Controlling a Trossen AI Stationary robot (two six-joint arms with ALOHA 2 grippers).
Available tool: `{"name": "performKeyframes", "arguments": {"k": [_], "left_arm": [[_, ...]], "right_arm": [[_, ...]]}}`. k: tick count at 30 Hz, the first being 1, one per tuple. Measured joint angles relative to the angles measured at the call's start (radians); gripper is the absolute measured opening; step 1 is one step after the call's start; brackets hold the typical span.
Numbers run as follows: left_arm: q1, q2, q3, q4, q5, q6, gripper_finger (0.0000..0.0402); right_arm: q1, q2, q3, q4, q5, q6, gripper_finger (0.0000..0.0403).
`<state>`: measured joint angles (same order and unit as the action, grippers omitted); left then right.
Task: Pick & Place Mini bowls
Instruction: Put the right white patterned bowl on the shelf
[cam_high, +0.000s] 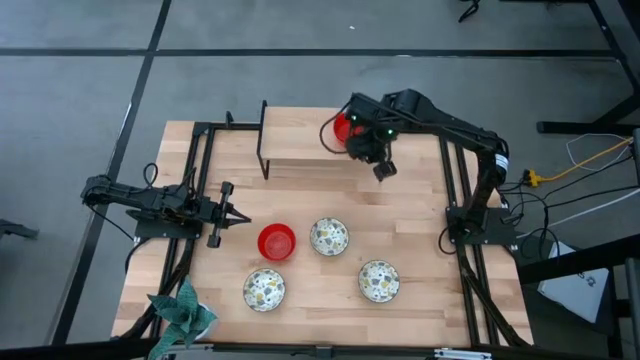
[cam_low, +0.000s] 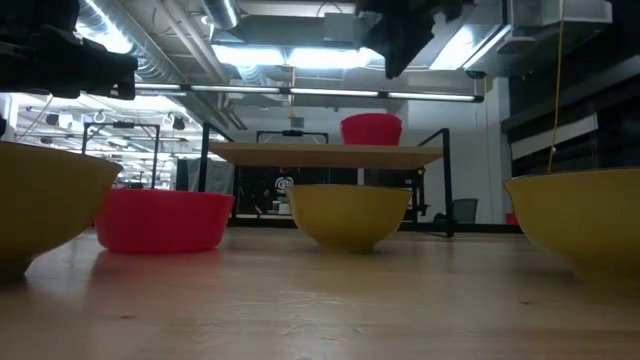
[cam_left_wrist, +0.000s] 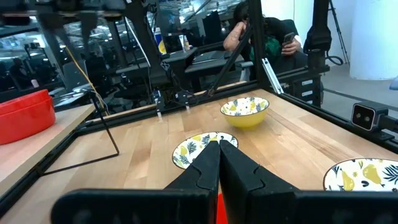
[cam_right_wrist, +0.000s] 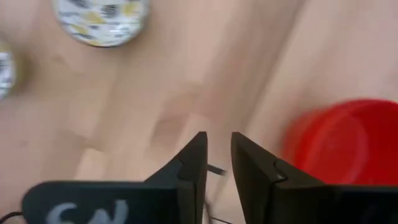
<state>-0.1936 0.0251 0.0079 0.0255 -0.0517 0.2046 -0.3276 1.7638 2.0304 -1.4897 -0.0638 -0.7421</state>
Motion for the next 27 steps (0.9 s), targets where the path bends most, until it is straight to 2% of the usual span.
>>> {"name": "performKeyframes", "arguments": {"k": [5,10,18,22,27], "left_arm": [[0.0,0.0,0.0,0.0,0.0,0.0,0.0004],[0.0,0.0,0.0,0.0,0.0,0.0,0.0004],[0.0,0.0,0.0,0.0,0.0,0.0,0.0004],[0.0,0.0,0.0,0.0,0.0,0.0,0.0004],[0.0,0.0,0.0,0.0,0.0,0.0,0.0004]], "right_arm": [[0.08,0.0,0.0,-0.054,-0.066,0.018,0.0074],[0.17,0.0,0.0,-0.062,-0.077,0.097,0.0074],[0.308,0.0,-0.002,-0.064,-0.105,0.139,0.0074],[0.381,-0.007,-0.065,-0.052,-0.107,0.15,0.0074],[0.461,-0.052,-0.24,0.038,-0.105,0.203,0.0074]]}}
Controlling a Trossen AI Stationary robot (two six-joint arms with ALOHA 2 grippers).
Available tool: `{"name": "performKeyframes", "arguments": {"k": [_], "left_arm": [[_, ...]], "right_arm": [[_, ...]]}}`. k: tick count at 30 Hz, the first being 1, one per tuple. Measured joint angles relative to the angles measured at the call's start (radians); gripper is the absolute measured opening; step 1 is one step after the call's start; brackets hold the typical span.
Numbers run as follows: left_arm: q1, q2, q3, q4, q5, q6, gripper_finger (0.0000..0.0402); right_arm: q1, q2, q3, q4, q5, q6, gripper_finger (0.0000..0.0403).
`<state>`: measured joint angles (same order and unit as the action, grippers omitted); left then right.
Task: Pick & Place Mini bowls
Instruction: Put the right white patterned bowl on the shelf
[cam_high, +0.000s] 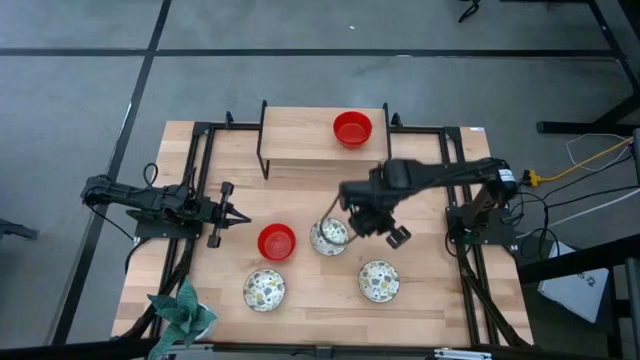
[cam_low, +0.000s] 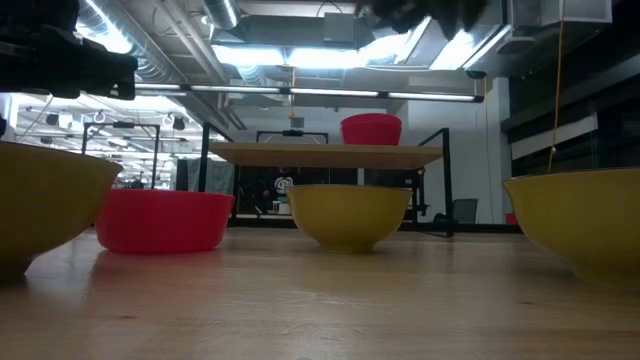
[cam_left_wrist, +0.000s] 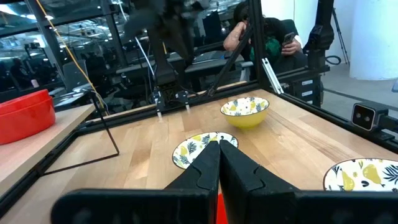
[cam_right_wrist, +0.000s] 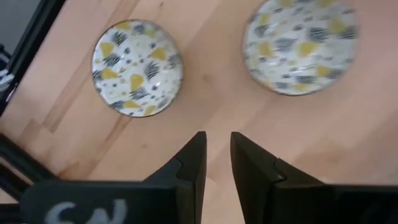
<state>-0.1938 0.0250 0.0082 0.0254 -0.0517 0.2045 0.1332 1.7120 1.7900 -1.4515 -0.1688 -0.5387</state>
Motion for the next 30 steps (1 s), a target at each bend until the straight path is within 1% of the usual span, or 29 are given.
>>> {"name": "performKeyframes", "arguments": {"k": [8,12,18,21,24,30], "left_arm": [[0.0,0.0,0.0,0.0,0.0,0.0,0.0004],[0.0,0.0,0.0,0.0,0.0,0.0,0.0004],[0.0,0.0,0.0,0.0,0.0,0.0,0.0004],[0.0,0.0,0.0,0.0,0.0,0.0,0.0004],[0.0,0.0,0.0,0.0,0.0,0.0,0.0004],[0.0,0.0,0.0,0.0,0.0,0.0,0.0004]], "right_arm": [[0.111,-0.115,-0.264,0.224,0.004,0.105,0.0074],[0.184,-0.152,-0.356,0.274,0.038,0.121,0.0074],[0.296,-0.157,-0.449,0.297,0.133,0.122,0.0074],[0.345,-0.157,-0.493,0.354,0.142,0.132,0.0074],[0.385,-0.157,-0.523,0.386,0.142,0.173,0.0074],[0.44,-0.157,-0.571,0.479,0.143,0.246,0.0074]]}}
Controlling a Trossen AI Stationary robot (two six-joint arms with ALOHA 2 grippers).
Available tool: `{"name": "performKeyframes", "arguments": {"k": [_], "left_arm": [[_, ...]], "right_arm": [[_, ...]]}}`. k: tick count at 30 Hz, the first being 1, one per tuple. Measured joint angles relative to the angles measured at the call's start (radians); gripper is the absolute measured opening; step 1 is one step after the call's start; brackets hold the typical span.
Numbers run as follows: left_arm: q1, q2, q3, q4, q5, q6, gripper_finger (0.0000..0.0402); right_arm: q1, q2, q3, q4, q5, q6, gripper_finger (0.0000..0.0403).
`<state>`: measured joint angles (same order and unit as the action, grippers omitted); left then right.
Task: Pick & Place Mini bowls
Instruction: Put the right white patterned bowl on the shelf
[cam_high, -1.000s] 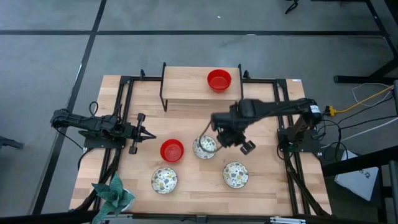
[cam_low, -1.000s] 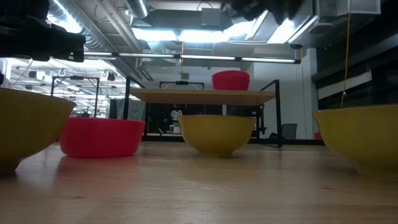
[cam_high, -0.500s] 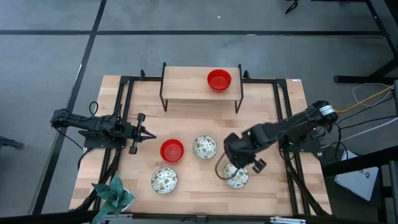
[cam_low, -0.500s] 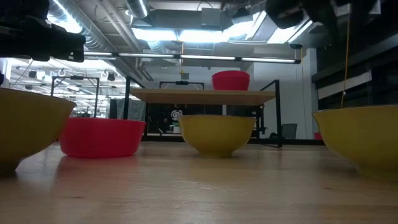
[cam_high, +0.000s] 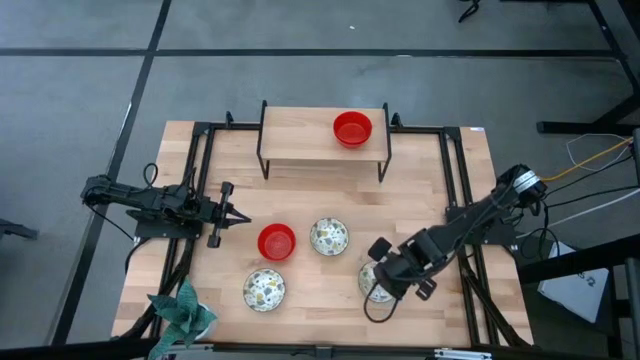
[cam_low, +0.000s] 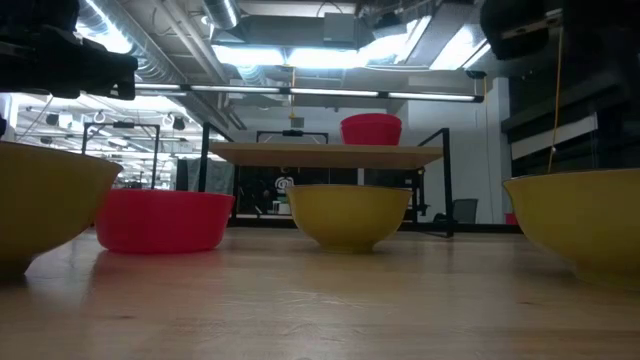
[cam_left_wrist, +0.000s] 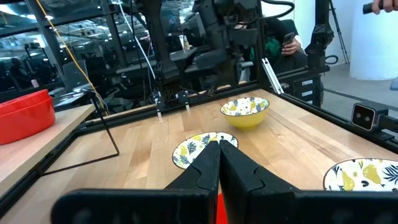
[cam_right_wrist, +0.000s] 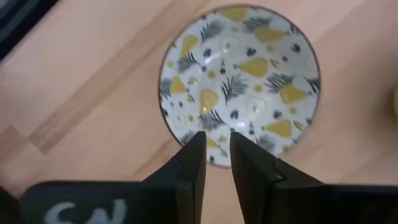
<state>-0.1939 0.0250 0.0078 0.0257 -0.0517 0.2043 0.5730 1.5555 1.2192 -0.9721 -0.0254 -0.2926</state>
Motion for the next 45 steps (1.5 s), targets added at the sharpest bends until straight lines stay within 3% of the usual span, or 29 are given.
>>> {"name": "performKeyframes", "arguments": {"k": [6,13,25,45], "left_arm": [[0.0,0.0,0.0,0.0,0.0,0.0,0.0004],[0.0,0.0,0.0,0.0,0.0,0.0,0.0004],[0.0,0.0,0.0,0.0,0.0,0.0,0.0004],[0.0,0.0,0.0,0.0,0.0,0.0,0.0004]], "right_arm": [[0.057,0.0,-0.032,0.093,0.008,0.004,0.0074],[0.102,0.0,-0.033,0.119,0.109,0.067,0.0076],[0.151,0.009,-0.033,0.114,0.102,0.117,0.0139],[0.164,0.135,-0.033,0.115,0.113,0.097,0.0143]]}}
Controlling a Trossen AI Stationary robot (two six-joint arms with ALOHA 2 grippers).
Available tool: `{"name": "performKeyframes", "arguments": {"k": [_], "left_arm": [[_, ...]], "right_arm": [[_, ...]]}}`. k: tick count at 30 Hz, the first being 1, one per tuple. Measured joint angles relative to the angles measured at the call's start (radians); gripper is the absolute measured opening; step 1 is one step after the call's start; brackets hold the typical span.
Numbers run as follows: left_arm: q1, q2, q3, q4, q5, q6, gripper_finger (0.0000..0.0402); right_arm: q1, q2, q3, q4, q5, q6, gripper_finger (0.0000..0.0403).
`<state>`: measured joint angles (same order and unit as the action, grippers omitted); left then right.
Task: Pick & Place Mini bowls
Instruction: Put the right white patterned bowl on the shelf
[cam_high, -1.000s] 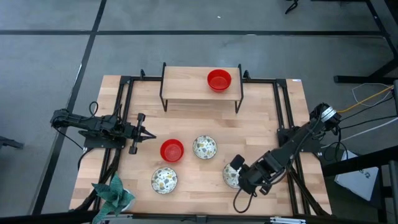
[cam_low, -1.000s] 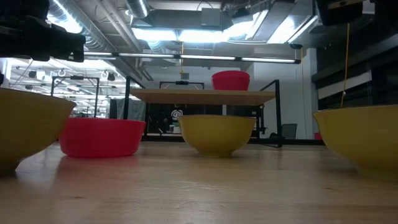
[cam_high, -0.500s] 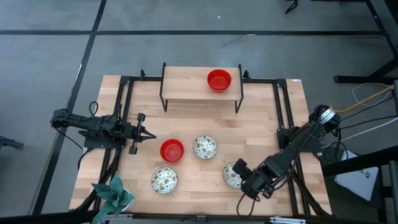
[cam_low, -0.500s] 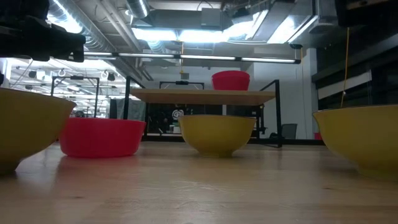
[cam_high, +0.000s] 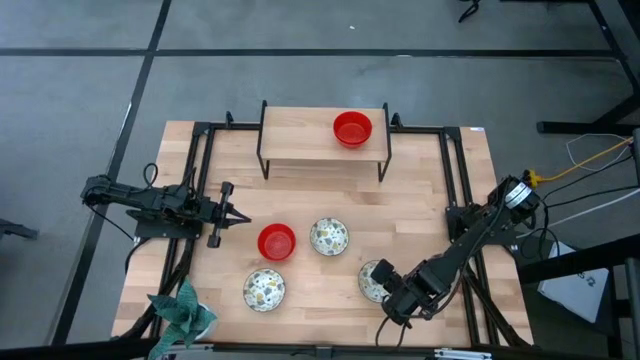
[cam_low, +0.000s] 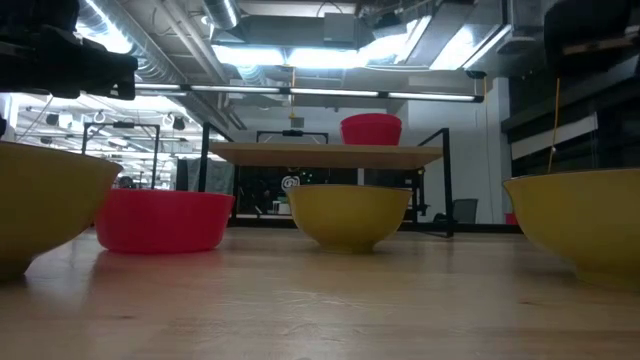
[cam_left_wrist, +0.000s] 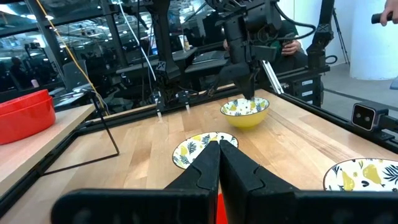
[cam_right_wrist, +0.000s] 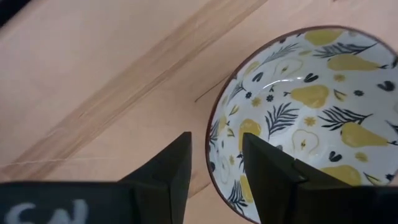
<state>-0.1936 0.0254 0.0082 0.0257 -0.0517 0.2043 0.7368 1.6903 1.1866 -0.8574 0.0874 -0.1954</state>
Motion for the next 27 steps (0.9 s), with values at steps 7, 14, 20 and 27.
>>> {"name": "performKeyframes", "arguments": {"k": [7,14,20,27], "left_arm": [[0.0,0.0,0.0,0.0,0.0,0.0,0.0004],[0.0,0.0,0.0,0.0,0.0,0.0,0.0004],[0.0,0.0,0.0,0.0,0.0,0.0,0.0004],[0.0,0.0,0.0,0.0,0.0,0.0,0.0004]], "right_arm": [[0.0,0.019,0.0,0.0,0.0,-0.007,0.0143],[-0.001,0.019,0.0,0.001,0.0,-0.02,0.0109],[-0.001,0.019,0.0,0.0,-0.001,-0.022,0.0036],[-0.001,0.017,0.002,0.001,0.007,-0.022,0.0019]]}}
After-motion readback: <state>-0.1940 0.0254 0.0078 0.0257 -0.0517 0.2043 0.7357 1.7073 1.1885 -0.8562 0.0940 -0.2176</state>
